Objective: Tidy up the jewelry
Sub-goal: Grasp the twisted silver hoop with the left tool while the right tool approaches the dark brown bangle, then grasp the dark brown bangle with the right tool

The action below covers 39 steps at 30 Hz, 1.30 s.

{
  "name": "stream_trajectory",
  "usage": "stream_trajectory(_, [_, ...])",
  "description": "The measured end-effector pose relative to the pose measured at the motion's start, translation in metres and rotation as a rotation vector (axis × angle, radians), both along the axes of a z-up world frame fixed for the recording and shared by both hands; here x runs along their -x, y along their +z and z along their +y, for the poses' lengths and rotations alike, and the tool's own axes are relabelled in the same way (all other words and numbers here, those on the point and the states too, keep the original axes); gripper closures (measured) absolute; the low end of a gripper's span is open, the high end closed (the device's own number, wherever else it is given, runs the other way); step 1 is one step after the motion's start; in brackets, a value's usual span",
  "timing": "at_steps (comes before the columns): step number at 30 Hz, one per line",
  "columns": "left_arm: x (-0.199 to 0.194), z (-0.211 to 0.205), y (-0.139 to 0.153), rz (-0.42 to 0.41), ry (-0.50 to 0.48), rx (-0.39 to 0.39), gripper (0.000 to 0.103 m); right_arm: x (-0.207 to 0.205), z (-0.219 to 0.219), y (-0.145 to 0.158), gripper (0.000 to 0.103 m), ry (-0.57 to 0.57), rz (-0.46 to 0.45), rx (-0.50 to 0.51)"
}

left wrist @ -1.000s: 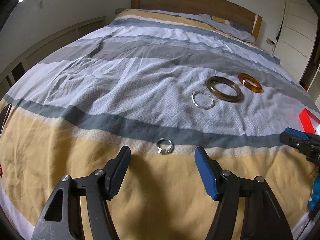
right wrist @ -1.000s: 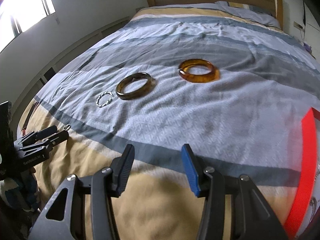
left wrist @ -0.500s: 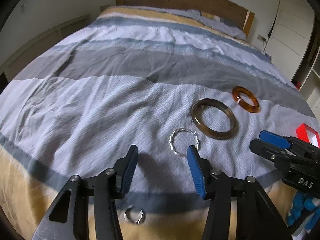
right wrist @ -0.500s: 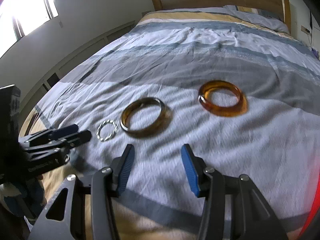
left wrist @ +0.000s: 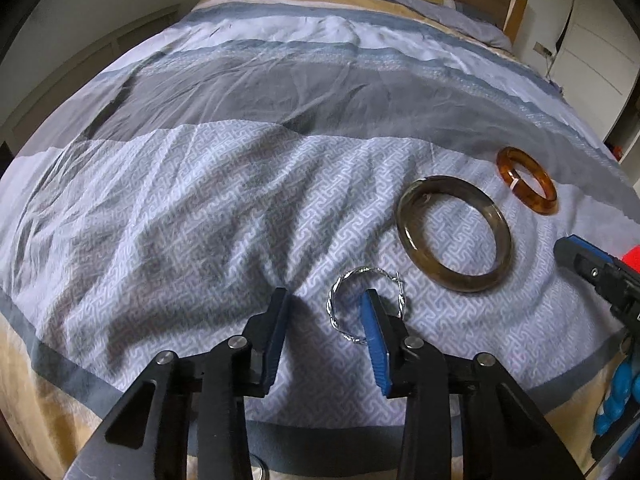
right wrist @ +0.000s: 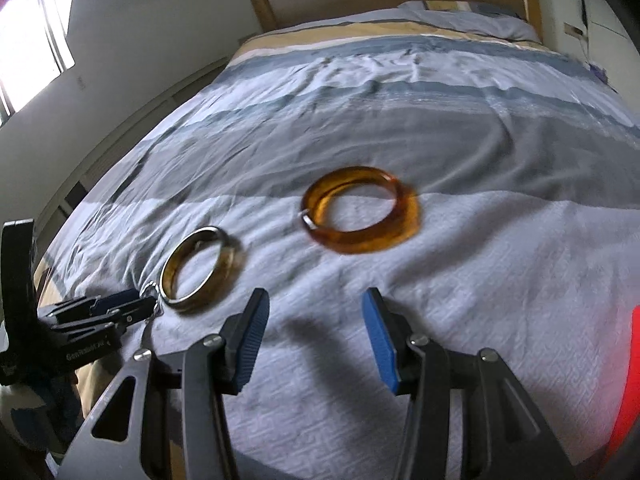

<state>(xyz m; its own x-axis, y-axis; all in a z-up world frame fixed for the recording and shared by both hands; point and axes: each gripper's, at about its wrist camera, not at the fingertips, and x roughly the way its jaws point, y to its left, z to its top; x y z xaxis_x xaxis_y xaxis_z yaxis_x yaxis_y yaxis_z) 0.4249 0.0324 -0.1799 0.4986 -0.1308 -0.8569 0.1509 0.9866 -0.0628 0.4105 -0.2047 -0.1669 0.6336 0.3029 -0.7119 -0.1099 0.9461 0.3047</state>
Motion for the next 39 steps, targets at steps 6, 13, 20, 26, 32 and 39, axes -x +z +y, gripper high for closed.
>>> stream_trajectory(6, [-0.003, -0.003, -0.001, -0.007, 0.001, -0.009, 0.089, -0.003, 0.004, 0.000, 0.057, 0.011, -0.005, -0.004])
stream_trajectory(13, [-0.003, -0.002, 0.001, -0.032, -0.001, -0.009, 0.097, -0.007, 0.028, 0.000, 0.057, 0.071, -0.003, -0.024])
stream_trajectory(20, [0.002, 0.014, 0.011, -0.068, 0.035, 0.020, 0.097, -0.020, 0.063, -0.002, 0.065, 0.137, -0.002, -0.025])
stream_trajectory(26, [0.006, 0.030, 0.013, -0.074, 0.070, 0.036, 0.097, -0.039, 0.078, -0.016, 0.087, 0.109, 0.051, -0.019])
stream_trajectory(32, [0.014, 0.031, 0.020, -0.083, 0.078, 0.035, 0.097, -0.032, 0.075, -0.012, 0.095, 0.093, 0.057, 0.023])
stream_trajectory(39, [0.037, 0.024, 0.043, -0.110, 0.064, 0.047, 0.097, 0.018, 0.056, 0.022, 0.095, 0.090, -0.042, 0.072])
